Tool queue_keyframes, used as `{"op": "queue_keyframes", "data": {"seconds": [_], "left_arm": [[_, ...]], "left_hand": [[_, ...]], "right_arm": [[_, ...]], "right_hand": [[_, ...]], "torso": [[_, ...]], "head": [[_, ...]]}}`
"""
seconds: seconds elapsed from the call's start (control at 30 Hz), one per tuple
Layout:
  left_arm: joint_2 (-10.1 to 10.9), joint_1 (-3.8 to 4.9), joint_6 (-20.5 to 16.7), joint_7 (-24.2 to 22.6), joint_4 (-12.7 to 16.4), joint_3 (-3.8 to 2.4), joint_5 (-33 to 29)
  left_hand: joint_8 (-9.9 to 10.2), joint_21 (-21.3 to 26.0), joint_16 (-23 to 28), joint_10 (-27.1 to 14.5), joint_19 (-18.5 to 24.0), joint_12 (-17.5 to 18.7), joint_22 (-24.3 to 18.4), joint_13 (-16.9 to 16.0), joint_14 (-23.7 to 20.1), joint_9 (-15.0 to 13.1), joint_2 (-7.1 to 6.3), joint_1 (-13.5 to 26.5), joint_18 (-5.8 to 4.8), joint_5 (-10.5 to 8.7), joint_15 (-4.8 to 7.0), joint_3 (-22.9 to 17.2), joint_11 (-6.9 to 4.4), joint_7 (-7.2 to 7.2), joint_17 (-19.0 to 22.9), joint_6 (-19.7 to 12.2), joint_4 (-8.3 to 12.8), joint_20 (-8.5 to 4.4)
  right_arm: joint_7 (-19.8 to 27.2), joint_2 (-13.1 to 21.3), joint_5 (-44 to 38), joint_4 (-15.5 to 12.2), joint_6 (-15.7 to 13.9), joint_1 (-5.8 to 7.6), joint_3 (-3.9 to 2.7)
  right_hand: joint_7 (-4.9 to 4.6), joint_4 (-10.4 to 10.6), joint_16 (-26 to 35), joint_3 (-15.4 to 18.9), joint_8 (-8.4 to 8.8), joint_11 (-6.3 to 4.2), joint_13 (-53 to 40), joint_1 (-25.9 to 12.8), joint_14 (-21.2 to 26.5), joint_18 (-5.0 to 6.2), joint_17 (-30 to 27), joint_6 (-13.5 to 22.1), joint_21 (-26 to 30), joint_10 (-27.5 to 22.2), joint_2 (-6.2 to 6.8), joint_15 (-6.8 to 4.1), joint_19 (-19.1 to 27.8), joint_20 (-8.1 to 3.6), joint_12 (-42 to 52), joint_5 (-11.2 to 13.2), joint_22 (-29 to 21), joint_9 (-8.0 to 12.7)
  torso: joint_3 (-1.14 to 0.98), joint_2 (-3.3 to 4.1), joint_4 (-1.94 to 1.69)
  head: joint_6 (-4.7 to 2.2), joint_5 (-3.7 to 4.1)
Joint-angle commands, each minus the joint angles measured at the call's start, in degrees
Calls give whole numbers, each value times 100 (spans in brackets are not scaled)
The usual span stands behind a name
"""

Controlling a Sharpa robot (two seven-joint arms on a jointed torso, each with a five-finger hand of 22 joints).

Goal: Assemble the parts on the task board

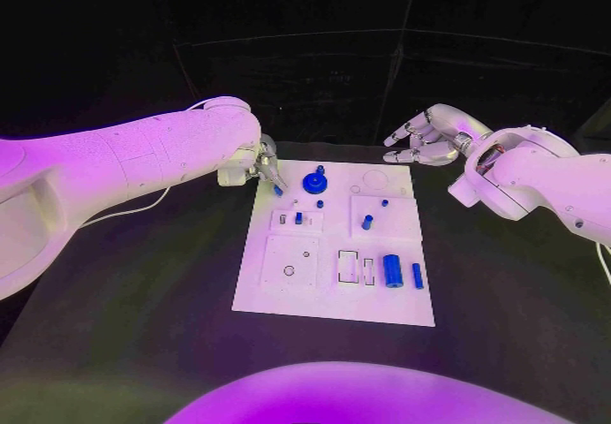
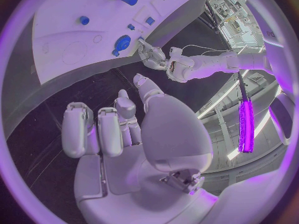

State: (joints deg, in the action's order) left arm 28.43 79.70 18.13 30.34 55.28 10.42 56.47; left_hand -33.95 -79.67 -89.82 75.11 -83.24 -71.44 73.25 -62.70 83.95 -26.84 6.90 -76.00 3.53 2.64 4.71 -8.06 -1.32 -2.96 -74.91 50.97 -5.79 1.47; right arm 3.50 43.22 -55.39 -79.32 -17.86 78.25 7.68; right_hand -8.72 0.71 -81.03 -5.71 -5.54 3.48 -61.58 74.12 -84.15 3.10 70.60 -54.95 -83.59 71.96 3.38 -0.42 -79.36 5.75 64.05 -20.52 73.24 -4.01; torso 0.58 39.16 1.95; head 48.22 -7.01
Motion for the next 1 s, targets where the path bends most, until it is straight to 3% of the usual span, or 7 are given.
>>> {"op": "queue_keyframes", "data": {"seconds": [0.03,0.1,0.17,0.23,0.43,0.7,1.0], "left_arm": [[-3,3,-54,-73,21,1,-55],[10,2,-72,-84,46,2,-84],[35,1,-115,-94,84,2,-131],[73,0,-181,-105,136,2,-188],[330,2,-514,-152,509,-2,-318],[786,12,-1069,-265,1262,-4,-202],[1160,11,-1519,-410,1829,2,-114]], "left_hand": [[-17,3,-18,-10,-22,48,10,28,605,23,-276,335,6,10,-55,-1363,38,-78,-1509,15,602,34],[-41,6,-18,-3,-20,47,9,33,605,19,-380,429,8,30,-48,-1667,36,-51,-1509,-9,694,42],[-142,10,-18,15,-18,45,14,45,605,-18,-570,774,6,6,-55,-2293,46,-78,-1509,-17,785,59],[-178,17,-18,17,-15,46,7,52,605,-34,-609,831,12,21,-60,-2459,45,-59,-1509,-27,833,52],[-284,23,-18,42,-15,38,6,56,605,-83,-708,990,12,16,-45,-2781,50,-43,-1509,-40,920,53],[-354,36,-18,49,-11,48,-10,77,605,-115,-795,1053,16,21,-40,-2914,35,-31,-1509,-40,977,50],[-427,40,-18,75,-12,45,-10,82,605,-147,-987,1036,17,20,-28,-3002,15,-7,-1509,-55,1103,39]], "right_arm": [[30,-2,12,-9,41,11,-4],[29,-2,12,-9,44,11,-4],[30,-3,12,-9,46,11,-4],[30,-3,12,-8,48,11,-4],[30,3,12,-6,53,11,-4],[28,10,12,1,53,10,-4],[30,13,12,8,56,10,-4]], "right_hand": [[14,5,29,16,-34,0,7,-53,-210,56,5,-38,18,-12,-18,-36,41,-9,-23,-38,-5,9],[14,5,29,16,-34,0,7,-53,-210,56,5,-38,18,-12,-18,-36,41,-9,-23,-38,-5,9],[14,5,29,16,-34,0,7,-53,-210,56,5,-38,18,-12,-18,-36,41,-9,-23,-38,-5,9],[14,5,29,16,-34,0,7,-53,-210,56,5,-38,18,-12,-18,-36,41,-9,-23,-38,-5,9],[14,5,29,16,-34,0,7,-53,-210,56,5,-38,18,-12,-18,-36,41,-9,-23,-38,-5,9],[14,5,29,16,-34,0,7,-53,-210,56,5,-38,18,-12,-18,-36,41,-9,-23,-38,-5,9],[14,-1,29,12,-36,-1,6,-47,-212,56,9,-40,19,-4,-17,-37,39,-11,-21,-42,-4,9]], "torso": [[-1,0,-2],[-1,-2,-1],[-2,-3,-4],[-1,-3,-5],[0,-7,-10],[2,-8,-17],[0,-14,-18]], "head": [[4,1],[6,0],[5,2],[4,0],[1,7],[-9,-8],[-12,-45]]}}
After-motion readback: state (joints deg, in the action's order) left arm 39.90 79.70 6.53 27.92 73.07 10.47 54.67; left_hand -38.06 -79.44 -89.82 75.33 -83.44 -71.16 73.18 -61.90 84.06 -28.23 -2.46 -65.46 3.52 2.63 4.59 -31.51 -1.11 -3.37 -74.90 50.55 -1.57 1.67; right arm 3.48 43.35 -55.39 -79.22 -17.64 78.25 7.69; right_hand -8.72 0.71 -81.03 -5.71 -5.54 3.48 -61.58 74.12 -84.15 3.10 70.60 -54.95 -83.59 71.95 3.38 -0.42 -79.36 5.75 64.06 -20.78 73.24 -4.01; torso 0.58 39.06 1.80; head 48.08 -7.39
